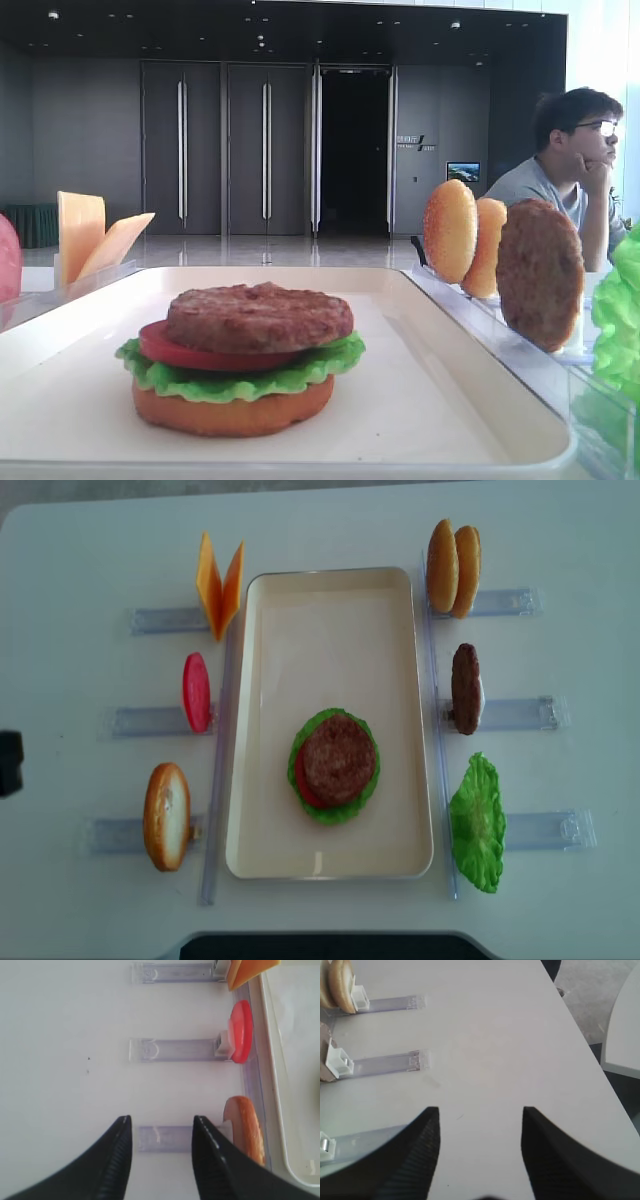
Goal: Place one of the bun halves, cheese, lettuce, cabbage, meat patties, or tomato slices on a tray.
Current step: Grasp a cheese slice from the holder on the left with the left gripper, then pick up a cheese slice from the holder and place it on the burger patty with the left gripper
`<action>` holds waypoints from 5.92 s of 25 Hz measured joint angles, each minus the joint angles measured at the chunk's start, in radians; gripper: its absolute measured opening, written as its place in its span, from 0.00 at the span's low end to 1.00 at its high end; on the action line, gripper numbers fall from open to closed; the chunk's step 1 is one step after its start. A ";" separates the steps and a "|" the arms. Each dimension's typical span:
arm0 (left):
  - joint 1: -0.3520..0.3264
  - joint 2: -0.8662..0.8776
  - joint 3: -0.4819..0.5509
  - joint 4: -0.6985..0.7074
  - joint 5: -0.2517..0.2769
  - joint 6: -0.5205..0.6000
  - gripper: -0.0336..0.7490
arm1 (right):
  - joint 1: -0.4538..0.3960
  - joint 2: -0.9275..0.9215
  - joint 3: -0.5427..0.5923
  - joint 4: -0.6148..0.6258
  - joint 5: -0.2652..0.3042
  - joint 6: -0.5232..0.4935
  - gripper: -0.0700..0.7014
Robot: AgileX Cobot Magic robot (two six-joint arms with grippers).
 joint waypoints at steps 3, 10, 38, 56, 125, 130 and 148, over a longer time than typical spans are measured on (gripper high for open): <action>0.000 0.191 -0.097 -0.003 -0.036 -0.003 0.44 | 0.000 0.000 0.000 0.000 0.000 0.000 0.55; 0.000 0.586 -0.363 -0.022 -0.091 -0.004 0.44 | 0.000 0.000 0.000 0.000 0.000 0.000 0.55; -0.217 1.061 -0.786 0.042 -0.015 -0.133 0.44 | 0.000 0.000 0.000 0.000 0.000 0.000 0.55; -0.349 1.134 -0.786 0.137 -0.074 -0.321 0.49 | 0.000 0.000 0.000 0.000 0.000 0.000 0.55; -0.349 1.365 -0.981 0.217 0.062 -0.295 0.09 | 0.002 0.000 0.000 0.000 0.000 0.000 0.55; -0.349 1.365 -0.994 0.181 0.087 -0.269 0.09 | 0.002 0.000 0.000 0.000 0.000 0.000 0.55; -0.349 1.284 -1.240 0.120 0.240 -0.160 0.09 | 0.002 0.000 0.000 0.000 0.000 0.000 0.55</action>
